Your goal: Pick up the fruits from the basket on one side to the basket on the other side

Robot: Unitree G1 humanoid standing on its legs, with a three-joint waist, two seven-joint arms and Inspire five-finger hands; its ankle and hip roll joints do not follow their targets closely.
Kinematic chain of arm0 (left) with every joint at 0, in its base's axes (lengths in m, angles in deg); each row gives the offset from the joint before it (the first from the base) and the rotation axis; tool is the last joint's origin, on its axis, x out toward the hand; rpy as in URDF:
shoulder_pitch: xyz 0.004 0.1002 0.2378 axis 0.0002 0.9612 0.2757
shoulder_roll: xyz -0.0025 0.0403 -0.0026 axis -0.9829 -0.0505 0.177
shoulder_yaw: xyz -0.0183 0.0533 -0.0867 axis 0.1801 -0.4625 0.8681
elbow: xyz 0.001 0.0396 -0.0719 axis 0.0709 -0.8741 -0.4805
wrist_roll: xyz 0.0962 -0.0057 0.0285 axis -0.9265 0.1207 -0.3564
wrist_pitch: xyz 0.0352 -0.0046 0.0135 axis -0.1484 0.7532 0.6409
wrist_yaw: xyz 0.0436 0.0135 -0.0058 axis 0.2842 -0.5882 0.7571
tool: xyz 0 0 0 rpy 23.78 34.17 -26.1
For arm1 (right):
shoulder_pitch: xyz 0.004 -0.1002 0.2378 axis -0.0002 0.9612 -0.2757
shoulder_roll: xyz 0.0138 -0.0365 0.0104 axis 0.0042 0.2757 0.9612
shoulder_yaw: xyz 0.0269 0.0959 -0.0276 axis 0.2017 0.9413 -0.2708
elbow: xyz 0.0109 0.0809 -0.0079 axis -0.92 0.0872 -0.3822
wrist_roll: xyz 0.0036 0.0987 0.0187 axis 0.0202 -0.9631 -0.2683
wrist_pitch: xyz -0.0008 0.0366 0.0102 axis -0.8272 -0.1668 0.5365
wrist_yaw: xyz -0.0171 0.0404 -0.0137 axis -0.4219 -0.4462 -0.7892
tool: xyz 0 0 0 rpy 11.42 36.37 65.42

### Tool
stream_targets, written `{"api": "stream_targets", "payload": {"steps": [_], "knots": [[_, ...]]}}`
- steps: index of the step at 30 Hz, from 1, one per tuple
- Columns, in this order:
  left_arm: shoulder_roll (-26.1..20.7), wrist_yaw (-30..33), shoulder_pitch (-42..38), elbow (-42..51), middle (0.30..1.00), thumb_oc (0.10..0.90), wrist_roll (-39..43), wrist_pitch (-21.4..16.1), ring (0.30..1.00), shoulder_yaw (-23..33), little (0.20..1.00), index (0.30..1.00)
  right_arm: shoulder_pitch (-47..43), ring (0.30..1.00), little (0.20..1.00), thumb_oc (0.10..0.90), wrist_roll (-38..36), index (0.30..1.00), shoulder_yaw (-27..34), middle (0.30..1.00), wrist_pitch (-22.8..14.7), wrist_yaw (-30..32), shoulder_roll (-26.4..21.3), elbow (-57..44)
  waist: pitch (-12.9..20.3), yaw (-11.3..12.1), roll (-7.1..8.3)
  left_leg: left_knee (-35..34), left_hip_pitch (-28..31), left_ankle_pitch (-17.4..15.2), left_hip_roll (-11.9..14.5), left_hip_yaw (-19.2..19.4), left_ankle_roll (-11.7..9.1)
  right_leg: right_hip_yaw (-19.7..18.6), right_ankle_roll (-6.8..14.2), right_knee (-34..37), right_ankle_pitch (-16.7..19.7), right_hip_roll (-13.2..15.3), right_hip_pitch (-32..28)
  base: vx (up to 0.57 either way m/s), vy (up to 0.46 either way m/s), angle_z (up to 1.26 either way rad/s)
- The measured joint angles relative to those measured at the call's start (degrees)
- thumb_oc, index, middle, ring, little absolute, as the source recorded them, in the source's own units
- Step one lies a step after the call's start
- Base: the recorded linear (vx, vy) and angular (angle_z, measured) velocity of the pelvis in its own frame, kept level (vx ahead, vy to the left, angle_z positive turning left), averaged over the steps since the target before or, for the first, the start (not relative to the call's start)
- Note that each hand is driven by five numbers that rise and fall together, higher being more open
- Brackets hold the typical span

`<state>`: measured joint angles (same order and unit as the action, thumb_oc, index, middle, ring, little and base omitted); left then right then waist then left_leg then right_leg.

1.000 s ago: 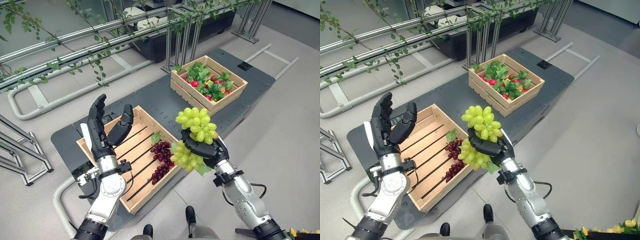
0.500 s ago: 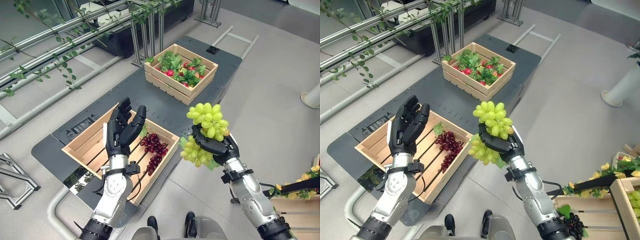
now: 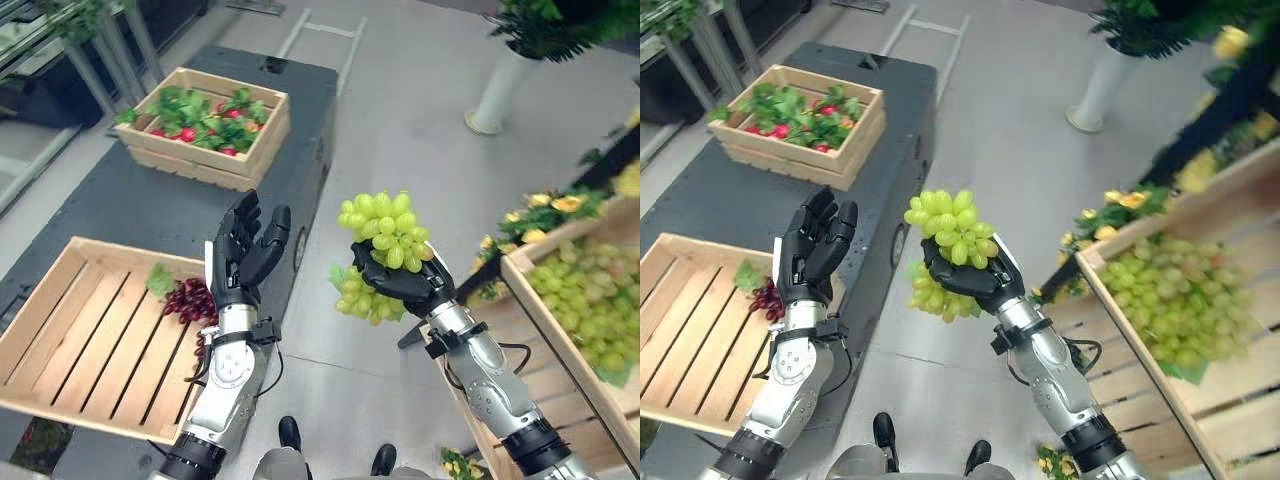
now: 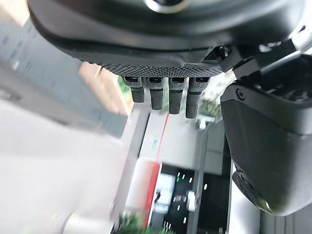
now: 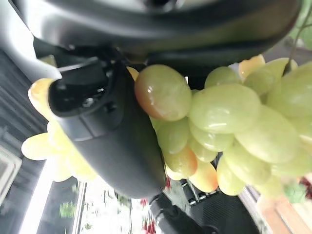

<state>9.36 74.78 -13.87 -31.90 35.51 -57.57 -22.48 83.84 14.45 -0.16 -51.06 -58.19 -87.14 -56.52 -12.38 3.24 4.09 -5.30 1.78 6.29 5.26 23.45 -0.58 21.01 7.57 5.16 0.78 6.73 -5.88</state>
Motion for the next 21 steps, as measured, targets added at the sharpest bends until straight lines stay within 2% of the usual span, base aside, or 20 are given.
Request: {"api": "stream_targets", "payload": {"steps": [3,5,6,7,9,10,11,12,13,15,16,21], "knots": [[0.73,-0.68,0.0,0.0,0.9,0.8,0.02,-0.01,0.9,-1.08,0.9,0.9,2.93,0.3,0.3,0.4,-0.25,0.3,1.29,0.3,0.0,-0.41,-1.88,0.08,-0.04,-1.76,-1.0,0.01,0.04,0.34,0.79,-1.53,-0.77,-0.34,-0.8,0.01,-0.1,-0.88,0.04,-0.16,-0.098,-0.06],[0.77,-0.87,-0.01,0.02,0.9,0.8,0.06,-0.03,0.9,-1.18,0.9,0.9,3.95,0.3,0.3,0.4,-0.38,0.3,2.02,0.3,0.0,-0.56,-1.89,0.08,-0.02,-2.12,-1.27,0.28,0.08,0.34,0.78,-4.22,-1.0,-2.14,-1.04,0.03,-0.03,-1.1,0.47,-0.2,-0.057,-0.24],[0.74,-0.66,0.03,0.01,0.9,0.8,0.11,-0.03,0.9,-1.08,0.9,0.9,3.9,0.3,0.3,0.4,-0.39,0.3,2.05,0.3,0.04,-1.12,-1.77,0.08,-0.03,-1.72,-1.2,2.05,-0.4,-0.62,0.75,-8.13,-2.12,-5.03,-1.23,-0.02,-0.14,-1.13,1.26,-0.1,0.01,-0.57],[0.37,0.03,0.07,0.01,0.9,0.8,0.11,-0.03,0.9,-1.07,0.9,0.9,3.58,0.3,0.3,0.4,-0.49,0.3,2.04,0.3,0.27,-2.72,-1.51,0.08,-0.31,-0.64,-0.41,5.17,-1.32,-1.56,0.27,-15.49,-1.79,-10.02,-1.7,-0.02,-0.16,-0.8,1.64,-0.05,0.043,-0.65],[0.02,0.41,0.16,0.02,0.9,0.8,0.1,-0.04,0.9,-0.89,0.9,0.9,2.59,0.3,0.3,0.4,-1.15,0.3,1.99,0.3,0.42,-5.88,-1.93,0.02,-0.24,0.33,-0.08,8.85,-2.6,-3.04,-0.69,-22.03,-1.86,-14.43,-1.71,-0.1,0.3,0.07,1.89,-0.01,0.079,-0.77],[-0.06,0.33,0.14,0.02,0.9,0.8,0.12,-0.05,0.9,-0.41,0.9,0.9,1.3,0.3,0.3,0.4,-2.98,0.3,2.01,0.3,1.25,-7.87,-2.19,-0.16,0.16,0.5,-0.85,8.31,-1.79,-4.33,-0.55,-23.73,-1.87,-15.8,-1.16,-0.32,0.67,-0.32,2.52,0.0,0.133,-0.72],[-0.04,0.27,0.03,0.07,0.9,0.8,0.12,-0.06,0.9,-0.31,0.9,0.9,0.92,0.3,0.3,0.4,-3.58,0.3,2.18,0.3,1.4,-8.47,-2.31,-0.46,0.39,0.35,-1.26,8.13,-1.5,-5.33,-0.27,-23.61,-2.04,-15.98,-0.85,-0.29,0.86,-0.52,2.79,0.01,0.168,-0.53],[-0.24,0.12,0.03,0.44,0.9,0.8,0.11,-0.09,0.9,0.0,0.9,0.9,0.02,0.3,0.3,0.4,-5.57,0.3,2.45,0.3,2.33,-9.59,-2.57,-1.61,0.66,-0.71,-1.85,7.27,-1.09,-7.03,0.05,-24.63,-3.36,-16.83,-0.45,-0.21,1.24,-0.87,3.39,0.02,0.215,-0.59],[-0.8,-0.1,0.07,0.45,0.9,0.8,0.2,-0.08,0.9,0.53,0.9,0.9,-0.57,0.3,0.3,0.4,-7.15,0.3,2.48,0.3,3.12,-10.76,-2.25,-2.84,0.85,-0.47,-0.92,5.86,-0.33,-6.71,-0.87,-24.29,-3.19,-17.62,0.15,-0.33,2.05,0.01,4.29,0.02,0.24,-0.6],[-1.94,-0.2,0.06,0.38,0.9,0.8,0.67,-0.07,0.9,1.26,0.9,0.9,-0.59,0.3,0.3,0.4,-8.25,0.3,2.63,0.3,4.73,-11.58,-1.64,-6.35,0.9,-1.04,0.0,4.26,0.33,-5.8,-1.76,-23.1,-2.51,-17.13,0.94,-0.12,2.95,1.18,4.67,0.01,0.223,-0.38],[-2.57,-0.62,0.03,0.4,0.9,0.8,1.57,-0.07,0.9,1.24,0.9,0.9,-0.59,0.3,0.3,0.4,-9.84,0.3,2.63,0.3,5.18,-12.2,-1.4,-8.26,0.93,-1.62,0.04,3.05,1.0,-5.21,-2.23,-23.03,-2.18,-16.97,1.07,-0.11,3.05,1.61,4.63,-0.01,0.198,-0.09],[-2.83,-1.21,0.0,0.64,0.9,0.8,2.04,0.14,0.9,1.47,0.9,0.9,-4.58,0.3,0.3,0.4,-14.38,0.3,2.69,0.3,6.28,-13.24,-1.09,-12.41,0.94,-1.54,0.02,0.65,2.66,-4.32,-2.29,-22.17,-2.03,-16.9,1.49,-0.1,3.34,1.7,4.6,0.01,0.135,-0.07]]}}
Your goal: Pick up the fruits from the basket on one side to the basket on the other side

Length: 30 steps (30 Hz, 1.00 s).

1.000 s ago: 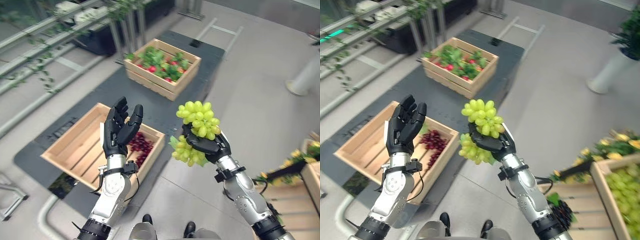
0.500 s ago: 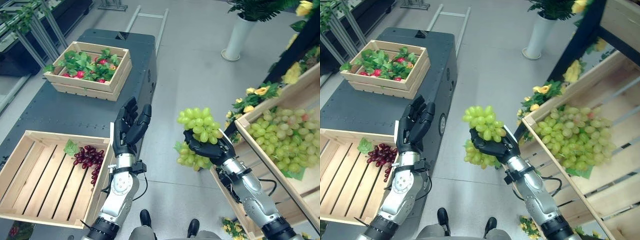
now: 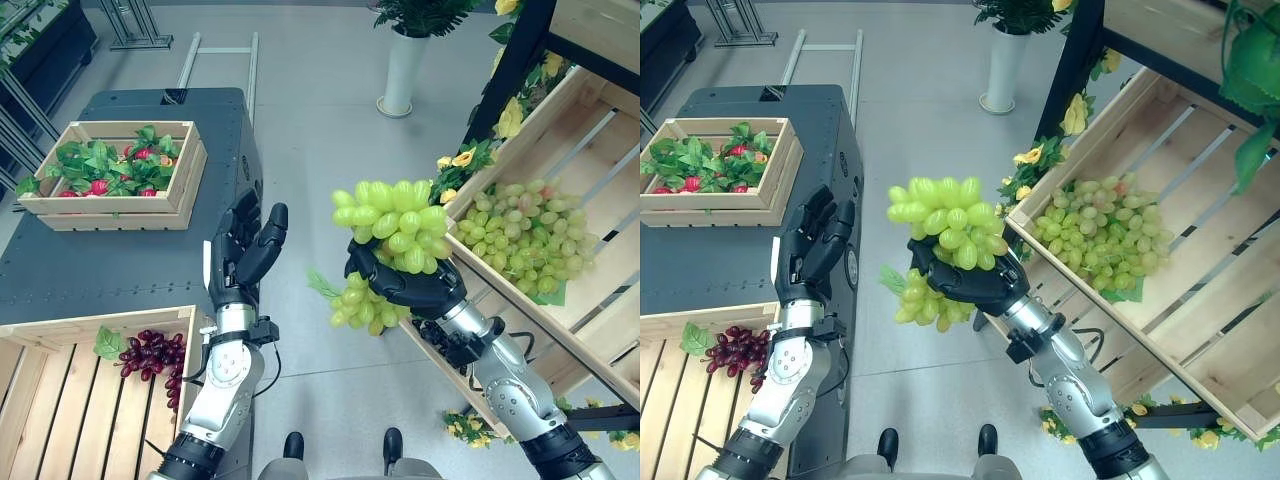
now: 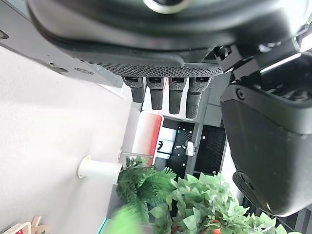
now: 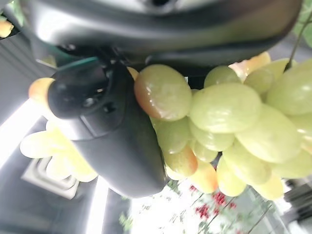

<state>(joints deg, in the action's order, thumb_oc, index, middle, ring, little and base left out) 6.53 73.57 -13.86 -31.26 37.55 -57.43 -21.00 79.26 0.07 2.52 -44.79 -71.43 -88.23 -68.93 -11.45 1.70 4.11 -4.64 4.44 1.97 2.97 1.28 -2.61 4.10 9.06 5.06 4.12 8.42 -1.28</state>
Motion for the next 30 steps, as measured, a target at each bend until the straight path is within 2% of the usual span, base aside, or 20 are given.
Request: {"api": "stream_targets", "payload": {"steps": [5,8,18,21,23,27,30], "knots": [[0.07,-0.14,-0.07,0.43,0.9,0.8,0.37,1.43,0.9,-0.02,0.9,0.9,-5.48,0.3,0.3,0.4,-4.29,0.3,1.06,0.3,0.2,0.68,2.19,-1.6,0.0,-0.07,-0.01,-0.39,0.77,0.05,0.22,0.59,-0.07,0.02,-0.04,0.01,-0.02,-0.21,-0.29,0.02,0.057,-0.05],[0.2,-0.19,-0.56,0.43,0.9,0.8,0.45,2.43,0.9,-0.06,0.9,0.9,-6.13,0.3,0.3,0.4,-4.59,0.3,2.64,0.3,-0.88,4.23,3.24,-2.87,0.01,0.05,-0.02,-0.39,0.84,0.05,0.23,0.7,-0.07,0.02,-0.05,0.01,-0.02,-0.23,-0.34,0.01,0.009,-0.01],[0.32,0.23,-1.29,0.43,0.9,0.8,0.45,2.58,0.9,-0.34,0.9,0.9,-6.65,0.3,0.3,0.4,-4.02,0.3,10.58,0.3,-5.77,23.64,4.42,-3.09,0.04,-0.94,-0.03,-0.4,1.01,0.06,0.65,2.3,-0.16,-0.5,-0.42,0.01,0.3,-0.62,0.16,0.01,0.013,-0.06],[0.32,0.35,-1.78,0.43,0.9,0.8,0.45,2.72,0.9,-0.36,0.9,0.9,-6.83,0.3,0.3,0.4,-3.54,0.3,12.35,0.3,-7.44,27.19,4.43,-3.05,0.06,-1.67,-0.03,-0.41,1.08,0.05,0.8,2.49,-0.18,-0.65,-0.52,0.01,0.42,-0.8,0.24,0.03,0.008,-0.04],[0.27,0.55,-2.17,0.43,0.9,0.8,0.45,3.34,0.9,-0.36,0.9,0.9,-7.71,0.3,0.3,0.4,-0.32,0.3,13.31,0.3,-7.57,29.78,4.2,-2.15,0.18,-1.9,-0.09,-0.42,1.09,0.09,0.91,2.65,-0.25,-0.73,-0.57,0.0,0.52,-0.89,0.23,0.04,0.011,-0.04],[0.13,0.07,-2.19,0.43,0.9,0.8,2.71,3.65,0.9,-0.39,0.9,0.9,-8.95,0.3,0.3,0.4,15.33,0.3,14.36,0.3,-7.47,33.16,-0.39,3.99,0.61,-3.01,0.02,-0.43,1.42,0.05,0.97,4.02,-0.3,-2.33,-0.63,0.0,0.9,-1.12,0.7,0.02,0.003,-0.16],[0.1,-0.03,-2.17,0.43,0.9,0.8,2.75,3.65,0.9,-0.39,0.9,0.9,-8.92,0.3,0.3,0.4,19.14,0.3,15.77,0.3,-7.4,33.57,-4.11,8.25,0.62,-3.87,0.04,-0.45,1.67,0.05,1.08,4.54,-0.3,-2.94,-0.66,0.01,1.04,-1.29,0.76,0.0,-0.01,-0.11]]}}
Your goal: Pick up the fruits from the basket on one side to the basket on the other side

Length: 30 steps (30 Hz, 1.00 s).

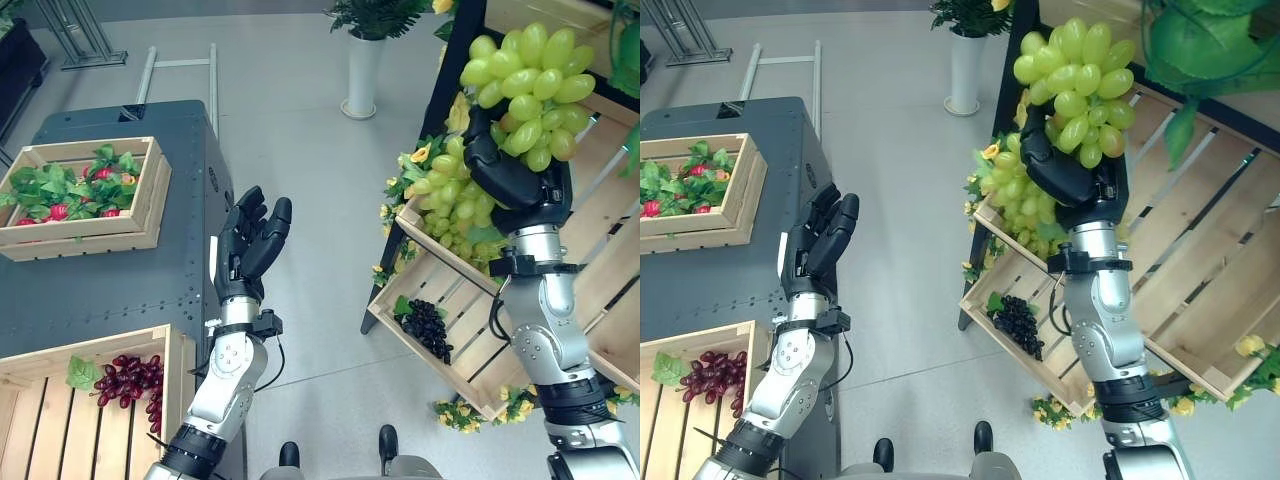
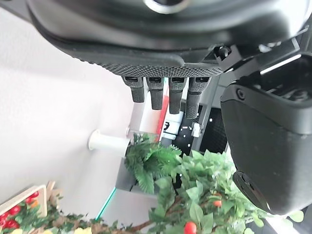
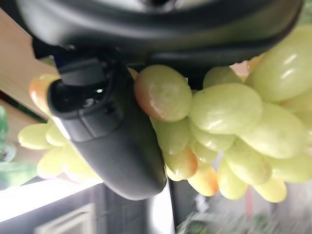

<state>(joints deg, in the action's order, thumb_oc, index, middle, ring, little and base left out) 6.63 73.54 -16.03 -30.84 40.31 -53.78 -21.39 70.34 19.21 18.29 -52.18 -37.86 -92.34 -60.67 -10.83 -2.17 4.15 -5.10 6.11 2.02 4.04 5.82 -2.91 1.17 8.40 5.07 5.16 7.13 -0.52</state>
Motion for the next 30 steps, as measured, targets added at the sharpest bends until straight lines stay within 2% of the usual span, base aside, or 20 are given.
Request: {"api": "stream_targets", "payload": {"steps": [3,10,13,17,22,23,24,25,30], "knots": [[-0.02,-0.4,0.01,0.0,0.9,0.8,0.04,-0.01,0.9,-0.04,0.9,0.9,0.29,0.3,0.3,0.4,5.08,0.3,2.09,0.3,0.02,0.22,-2.39,3.44,0.02,-0.42,0.02,-0.01,0.33,-0.21,0.29,1.12,-0.14,-0.98,-0.2,0.0,0.27,-0.39,0.4,0.0,-0.011,-0.21],[-0.03,-0.61,-0.06,0.0,0.9,0.8,0.14,-0.01,0.9,-0.95,0.9,0.9,1.3,0.3,0.3,0.4,15.15,0.3,1.78,0.3,0.41,0.29,-10.17,9.17,0.14,-2.99,0.21,-0.01,0.53,-0.39,0.97,2.39,-0.47,-1.22,-0.73,0.0,0.75,-1.15,0.93,0.0,-0.007,-0.1],[-0.07,-0.65,-0.11,0.0,0.9,0.8,0.59,-0.01,0.9,-2.46,0.9,0.9,2.13,0.3,0.3,0.4,22.52,0.3,1.69,0.3,0.65,0.39,-15.55,13.71,0.16,-3.19,0.25,-0.02,0.73,-0.42,0.95,2.48,-0.44,-1.56,-0.75,0.0,0.83,-1.15,0.92,-0.01,-0.005,-0.05],[-0.22,-0.57,-0.09,0.0,0.9,0.8,1.12,-0.01,0.9,-2.75,0.9,0.9,2.23,0.3,0.3,0.4,24.93,0.3,1.56,0.3,1.66,0.97,-18.32,18.09,0.23,-3.27,0.35,-0.03,0.9,-0.58,0.92,2.77,-0.21,-2.05,-0.71,0.01,0.86,-1.19,0.94,-0.01,0.002,-0.04],[-0.37,-0.07,-0.11,0.0,0.9,0.8,1.11,-0.01,0.9,-2.78,0.9,0.9,2.5,0.3,0.3,0.4,26.85,0.3,1.53,0.3,5.24,1.46,-19.7,22.84,0.28,-3.32,0.43,-0.03,0.9,-0.63,0.91,2.79,-0.15,-2.07,-0.71,0.02,0.86,-1.17,0.97,0.0,0.0,0.0],[-0.36,0.01,-0.12,0.0,0.9,0.8,1.11,-0.01,0.9,-2.81,0.9,0.9,2.5,0.335,0.335,0.424,26.85,0.335,1.48,0.335,5.37,1.45,-19.95,23.12,0.28,-3.3,0.44,-0.03,0.89,-0.63,0.9,2.79,-0.14,-2.07,-0.71,0.02,0.86,-1.17,0.97,0.0,0.0,0.0],[-0.37,0.14,-0.12,0.0,0.9,0.8,1.11,0.0,0.9,-2.82,0.9,0.9,2.49,0.578,0.578,0.585,26.84,0.578,1.38,0.578,5.81,1.44,-20.5,23.4,0.3,-3.25,0.47,-0.03,0.89,-0.64,0.9,2.77,-0.14,-2.07,-0.71,0.02,0.86,-1.17,0.97,0.0,0.0,0.0],[-0.37,0.3,-0.13,0.0,0.9,0.8,1.11,0.0,0.9,-2.82,0.9,0.9,2.49,0.9,0.9,0.8,26.79,0.9,1.38,0.9,6.31,1.24,-20.82,23.5,0.35,-3.25,0.55,-0.03,0.88,-0.64,0.89,2.76,-0.13,-2.07,-0.71,0.02,0.86,-1.16,0.97,0.0,0.0,0.0],[-0.5,1.22,-0.34,0.0,0.9,0.8,1.11,0.2,0.9,-2.82,0.9,0.9,2.42,0.9,0.9,0.8,26.63,0.9,-0.48,0.9,8.27,-0.85,-21.25,24.66,1.13,-3.17,1.75,-0.02,0.87,-0.66,0.87,2.75,-0.11,-2.07,-0.71,0.01,0.86,-1.15,0.96,0.0,0.0,0.0]]}}
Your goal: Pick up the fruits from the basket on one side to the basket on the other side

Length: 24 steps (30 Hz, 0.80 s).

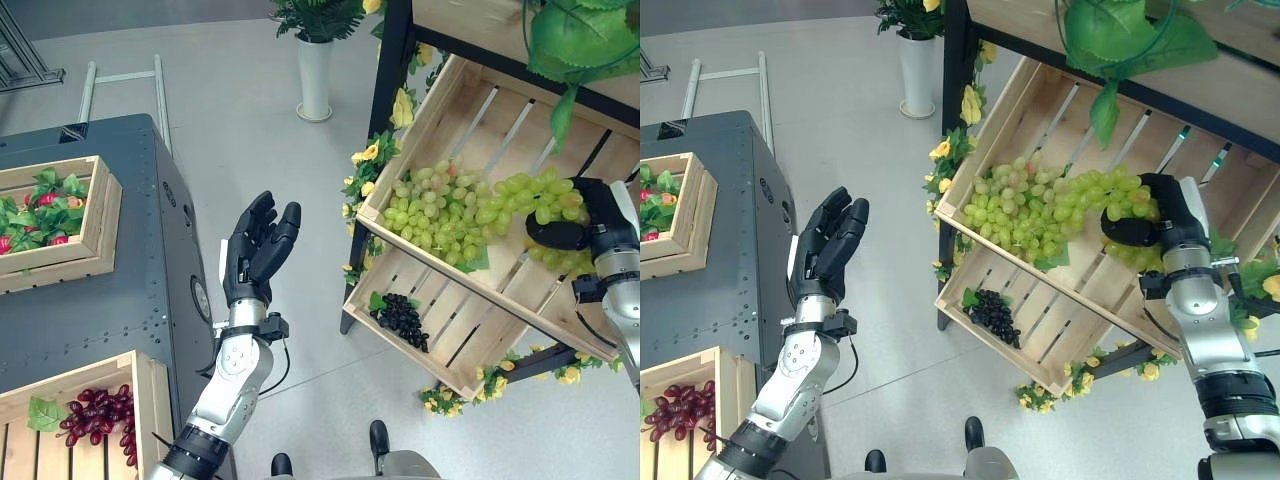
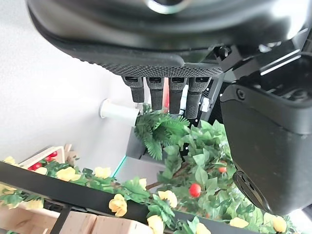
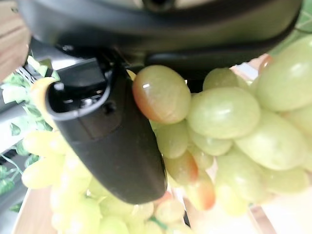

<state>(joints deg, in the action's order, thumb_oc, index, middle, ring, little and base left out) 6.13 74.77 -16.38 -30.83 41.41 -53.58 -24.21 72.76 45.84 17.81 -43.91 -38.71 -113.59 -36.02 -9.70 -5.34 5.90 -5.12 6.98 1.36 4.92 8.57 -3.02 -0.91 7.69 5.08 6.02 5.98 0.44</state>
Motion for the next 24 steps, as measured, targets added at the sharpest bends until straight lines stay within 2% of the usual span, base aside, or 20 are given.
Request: {"api": "stream_targets", "payload": {"steps": [3,10,20,24], "knots": [[-0.34,0.02,-0.69,0.0,0.9,0.8,0.0,0.75,0.9,0.0,0.9,0.9,-0.02,0.9,0.9,0.8,-0.32,0.9,-0.51,0.9,1.4,-1.81,0.0,0.12,0.38,0.05,0.58,0.0,-0.01,0.0,-0.07,0.01,0.0,0.0,0.01,0.0,0.01,0.08,0.0,0.0,0.0,0.0],[-0.8,0.03,-1.48,0.0,0.9,0.8,0.0,1.1,0.9,-0.29,0.9,0.9,-0.05,0.9,0.9,0.8,-0.91,0.9,-0.64,0.9,2.63,-2.23,0.0,0.07,0.47,-0.05,0.7,0.0,0.02,0.0,-0.06,0.02,0.0,-0.04,0.03,0.0,0.02,0.06,-0.01,0.0,0.0,0.0],[-0.89,-0.05,-1.47,0.0,0.9,0.8,-0.01,1.11,0.9,-0.49,0.9,0.9,0.13,0.9,0.9,0.8,-13.09,0.9,-0.41,0.9,3.41,-3.95,0.45,-3.46,0.47,-0.45,0.65,-0.01,0.16,-0.01,-0.04,0.37,0.0,-0.18,0.04,0.0,0.03,0.03,0.0,0.0,0.001,-0.01],[-1.02,-0.16,-1.45,0.0,0.9,0.8,-0.01,1.11,0.9,-0.25,0.9,0.9,0.41,0.9,0.9,0.8,-16.78,0.9,0.02,0.9,2.62,-4.27,2.95,-11.73,0.49,-1.68,0.6,-0.05,0.28,-0.04,-0.02,1.05,0.01,-0.29,0.04,0.0,0.05,0.03,0.0,0.0,0.004,-0.02]]}}
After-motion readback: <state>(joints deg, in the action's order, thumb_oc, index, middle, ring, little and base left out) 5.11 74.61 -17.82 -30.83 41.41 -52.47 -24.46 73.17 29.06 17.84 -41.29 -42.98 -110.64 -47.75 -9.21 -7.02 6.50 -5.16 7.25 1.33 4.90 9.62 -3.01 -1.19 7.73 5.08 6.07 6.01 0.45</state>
